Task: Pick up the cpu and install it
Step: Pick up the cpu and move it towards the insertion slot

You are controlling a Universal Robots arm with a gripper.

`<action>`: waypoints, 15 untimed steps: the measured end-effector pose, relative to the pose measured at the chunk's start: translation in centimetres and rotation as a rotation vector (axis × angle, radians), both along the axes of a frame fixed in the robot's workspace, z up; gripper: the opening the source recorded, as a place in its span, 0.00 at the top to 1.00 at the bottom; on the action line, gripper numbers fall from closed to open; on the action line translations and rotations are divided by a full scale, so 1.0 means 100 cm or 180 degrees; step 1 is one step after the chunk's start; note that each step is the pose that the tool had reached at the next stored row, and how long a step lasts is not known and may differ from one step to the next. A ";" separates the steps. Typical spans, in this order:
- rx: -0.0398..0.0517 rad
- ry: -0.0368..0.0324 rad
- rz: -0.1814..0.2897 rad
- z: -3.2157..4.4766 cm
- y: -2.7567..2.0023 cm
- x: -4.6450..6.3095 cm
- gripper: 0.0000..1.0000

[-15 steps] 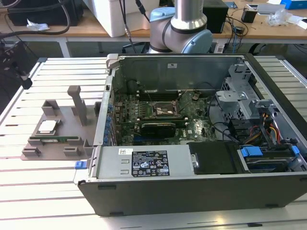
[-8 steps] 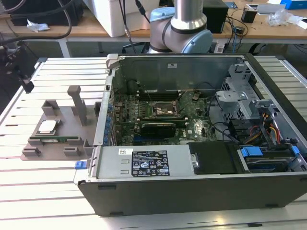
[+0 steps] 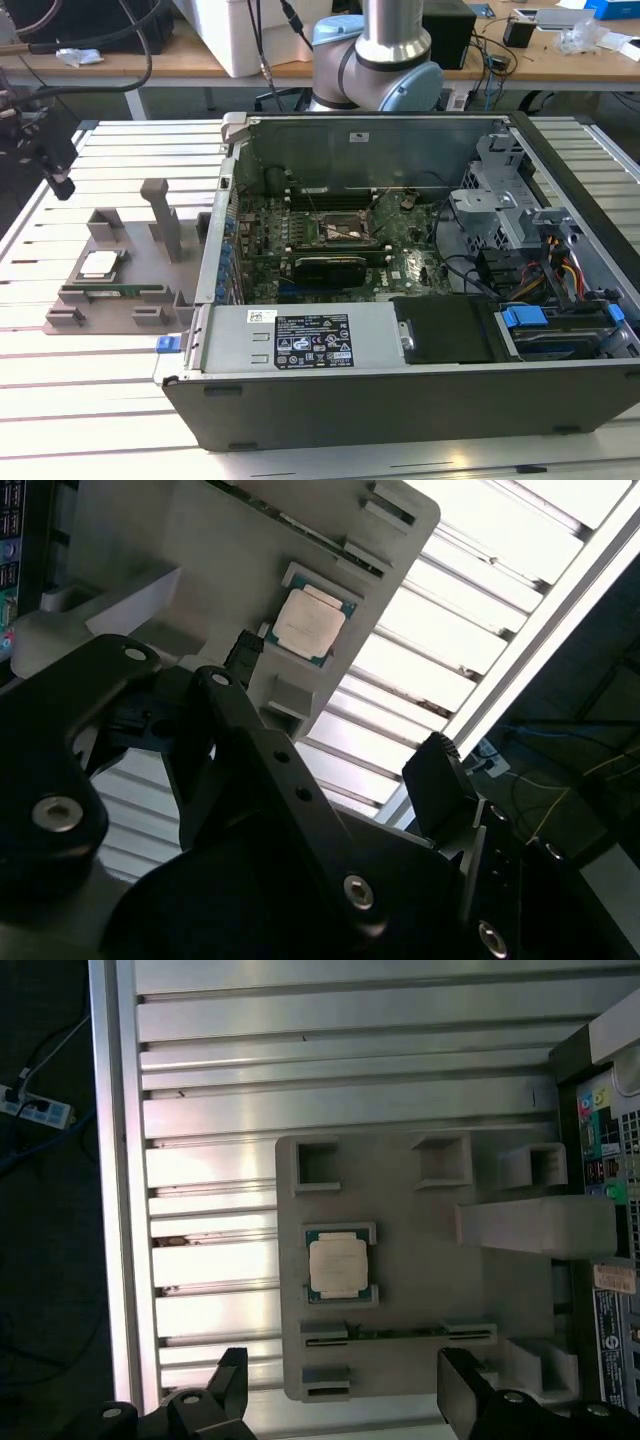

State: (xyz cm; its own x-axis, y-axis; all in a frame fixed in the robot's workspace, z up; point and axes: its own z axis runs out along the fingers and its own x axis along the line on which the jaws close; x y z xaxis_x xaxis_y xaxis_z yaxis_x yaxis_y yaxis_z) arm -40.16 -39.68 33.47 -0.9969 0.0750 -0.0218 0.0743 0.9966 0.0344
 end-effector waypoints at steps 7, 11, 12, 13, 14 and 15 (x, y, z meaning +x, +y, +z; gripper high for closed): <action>0.0000 0.0000 0.0000 -0.0095 0.0000 0.000 0.16; 0.0000 0.0000 0.0000 -0.0156 0.0000 0.000 0.16; 0.0000 0.0000 0.0000 -0.0166 0.0000 0.000 0.16; 0.0000 0.0000 0.0000 -0.0176 0.0000 0.000 0.16; 0.0000 0.0000 0.0000 -0.0181 0.0000 0.000 0.16; 0.0000 0.0000 0.0000 -0.0186 0.0000 0.000 0.16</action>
State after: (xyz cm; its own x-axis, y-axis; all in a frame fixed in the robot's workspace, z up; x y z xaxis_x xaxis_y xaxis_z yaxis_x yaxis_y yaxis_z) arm -40.15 -39.68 31.61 -0.9969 0.0750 -0.0218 0.0743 0.9966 0.0344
